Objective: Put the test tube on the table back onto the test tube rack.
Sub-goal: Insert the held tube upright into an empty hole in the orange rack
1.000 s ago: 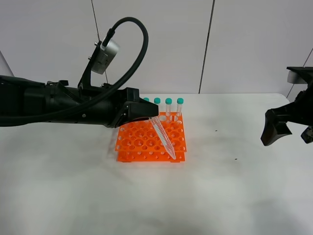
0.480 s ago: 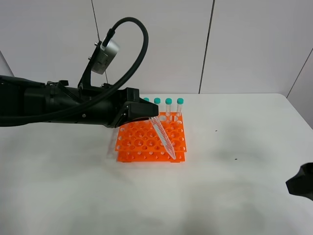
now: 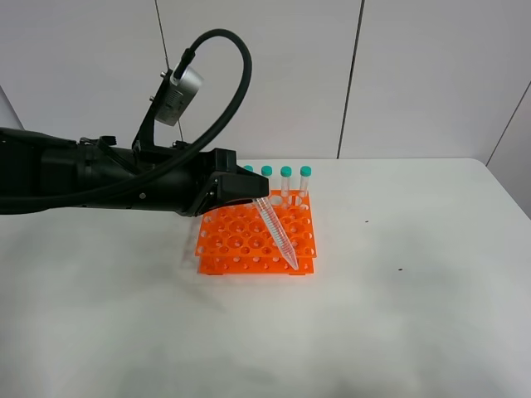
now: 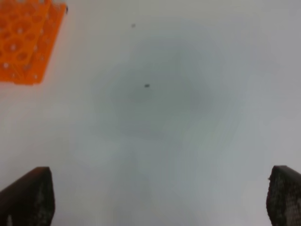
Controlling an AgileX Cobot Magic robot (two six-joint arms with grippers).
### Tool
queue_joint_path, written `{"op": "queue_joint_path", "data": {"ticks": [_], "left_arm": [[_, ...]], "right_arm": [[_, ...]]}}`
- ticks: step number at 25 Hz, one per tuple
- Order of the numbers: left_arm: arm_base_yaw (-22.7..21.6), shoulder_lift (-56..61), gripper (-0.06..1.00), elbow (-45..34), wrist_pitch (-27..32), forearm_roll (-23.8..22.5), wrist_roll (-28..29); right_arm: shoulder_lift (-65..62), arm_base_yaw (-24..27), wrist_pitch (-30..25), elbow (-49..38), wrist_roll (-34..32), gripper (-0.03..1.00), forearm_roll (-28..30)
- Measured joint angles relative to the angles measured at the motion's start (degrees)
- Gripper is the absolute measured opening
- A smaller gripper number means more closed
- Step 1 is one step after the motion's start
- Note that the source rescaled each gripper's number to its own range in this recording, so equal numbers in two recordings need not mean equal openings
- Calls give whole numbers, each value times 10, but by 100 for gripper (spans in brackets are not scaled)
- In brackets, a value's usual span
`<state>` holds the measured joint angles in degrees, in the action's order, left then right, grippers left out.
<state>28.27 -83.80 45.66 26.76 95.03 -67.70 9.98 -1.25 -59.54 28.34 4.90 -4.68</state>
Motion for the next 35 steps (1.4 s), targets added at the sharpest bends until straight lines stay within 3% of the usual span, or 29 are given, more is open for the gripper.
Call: {"op": "queue_joint_path", "data": {"ticks": [9,24,35], "left_arm": [[0,0,0,0,0,0,0],[0,3,0,0,-3,0,19],[0,88,0,0,-29,0,45]], "right_arm": [[-101,0,0,-2,-32,100,27],[-103,0,4,-2,-38,100,31],[-103,0,4,-2,-38,100,31]]}}
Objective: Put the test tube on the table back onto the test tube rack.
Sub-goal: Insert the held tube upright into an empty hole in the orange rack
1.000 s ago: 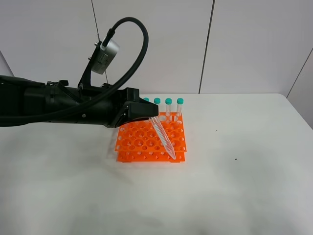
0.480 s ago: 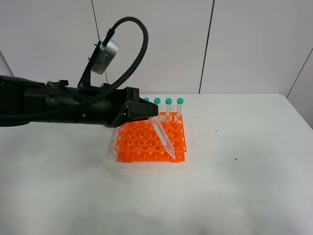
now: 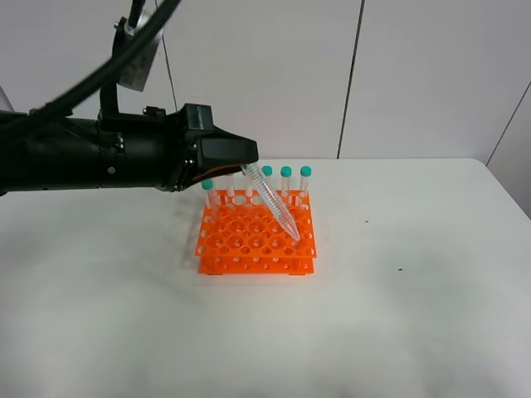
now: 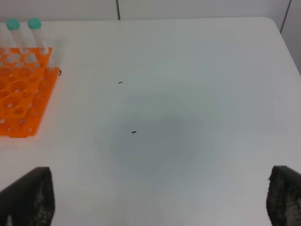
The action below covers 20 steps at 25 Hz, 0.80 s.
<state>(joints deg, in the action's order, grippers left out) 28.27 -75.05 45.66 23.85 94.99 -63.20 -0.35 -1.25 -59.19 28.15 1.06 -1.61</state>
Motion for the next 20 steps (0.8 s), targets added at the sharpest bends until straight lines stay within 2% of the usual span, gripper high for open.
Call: {"op": "queue_joint_path", "data": {"ticks": [4,6,8,9,11,14,16,17,20], "left_arm": [[-1,17,0,0,-37,-11,0],[-1,23,0,1,-59,-62,6],[-1,28,0,8,-83,-148,38],[-1,29,0,11,-98,-206,62],[5,30,0,15,-133,-325,138],[23,30,0,15,-200,-545,268],[37,30,0,16,-243,-654,339],[41,29,0,16,-264,-699,371],[45,13,0,16,-326,-777,432]], "right_arm": [[0,0,0,0,0,100,0],[0,0,0,0,0,100,0],[0,0,0,0,0,100,0],[0,0,0,0,0,100,0],[0,0,0,0,0,100,0],[0,0,0,0,0,100,0],[0,0,0,0,0,100,0],[0,0,0,0,0,100,0],[0,0,0,0,0,100,0]]}}
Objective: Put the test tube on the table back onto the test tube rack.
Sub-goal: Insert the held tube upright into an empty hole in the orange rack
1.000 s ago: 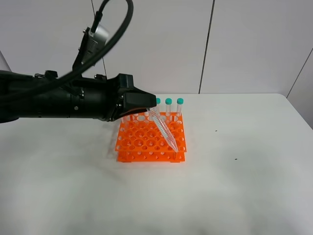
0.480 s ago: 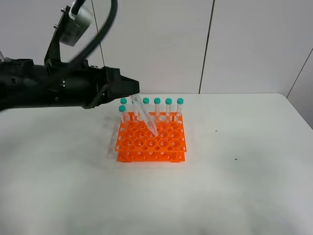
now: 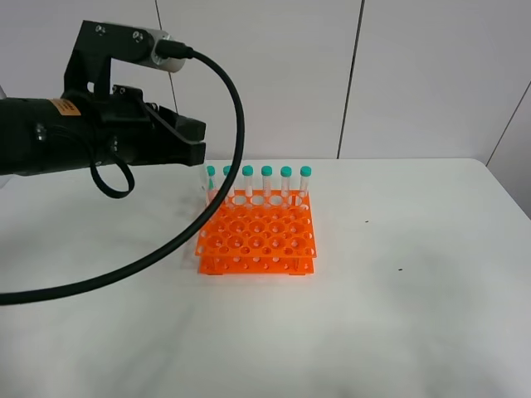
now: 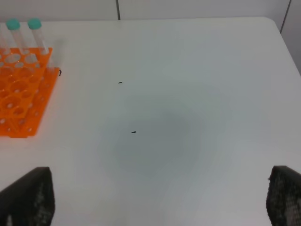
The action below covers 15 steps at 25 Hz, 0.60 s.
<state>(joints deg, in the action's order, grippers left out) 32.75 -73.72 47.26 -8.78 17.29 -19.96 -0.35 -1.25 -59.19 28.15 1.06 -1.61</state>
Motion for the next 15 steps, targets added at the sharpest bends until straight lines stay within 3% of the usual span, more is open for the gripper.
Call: {"op": "queue_joint_path", "data": {"ticks": [8,15], "left_arm": [[25,-112,0,0,-125,-60,27],[61,-170,0,5,-170,-87,40]], "right_arm": [[0,0,0,0,0,100,0],[0,0,0,0,0,100,0]]}}
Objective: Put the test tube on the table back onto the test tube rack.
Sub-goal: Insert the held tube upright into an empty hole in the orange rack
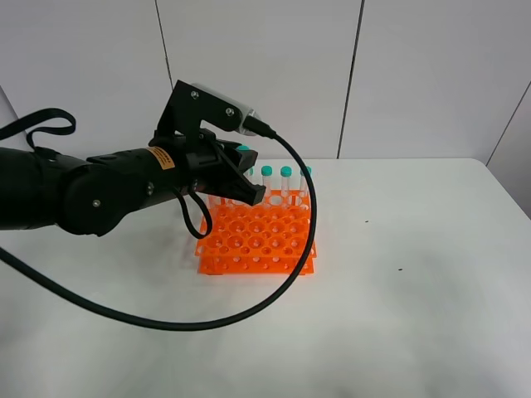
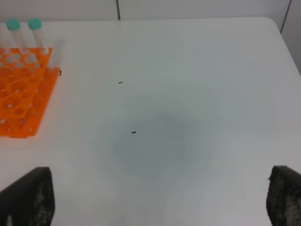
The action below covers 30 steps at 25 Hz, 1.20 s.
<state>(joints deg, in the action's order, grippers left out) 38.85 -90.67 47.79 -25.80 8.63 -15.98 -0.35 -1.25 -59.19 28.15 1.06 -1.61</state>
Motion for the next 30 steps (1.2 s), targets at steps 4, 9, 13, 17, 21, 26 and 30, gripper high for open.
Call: {"op": "queue_joint_path", "data": {"ticks": [4,9,13,17,21,26,30], "left_arm": [[-25,-33,0,30,32,-2,3],[-55,-60,0,103,129,-2,6],[-68,-80,0,136,163,-2,28],[-84,-92,0,139,164,-2,58],[-95,-93,0,139,158,-2,62],[-95,-113,0,139,130,-2,65],[-95,-127,0,139,119,-2,67]], "right_arm": [[0,0,0,0,0,100,0],[0,0,0,0,0,100,0],[0,0,0,0,0,100,0],[0,0,0,0,0,100,0],[0,0,0,0,0,100,0],[0,0,0,0,0,100,0],[0,0,0,0,0,100,0]]}}
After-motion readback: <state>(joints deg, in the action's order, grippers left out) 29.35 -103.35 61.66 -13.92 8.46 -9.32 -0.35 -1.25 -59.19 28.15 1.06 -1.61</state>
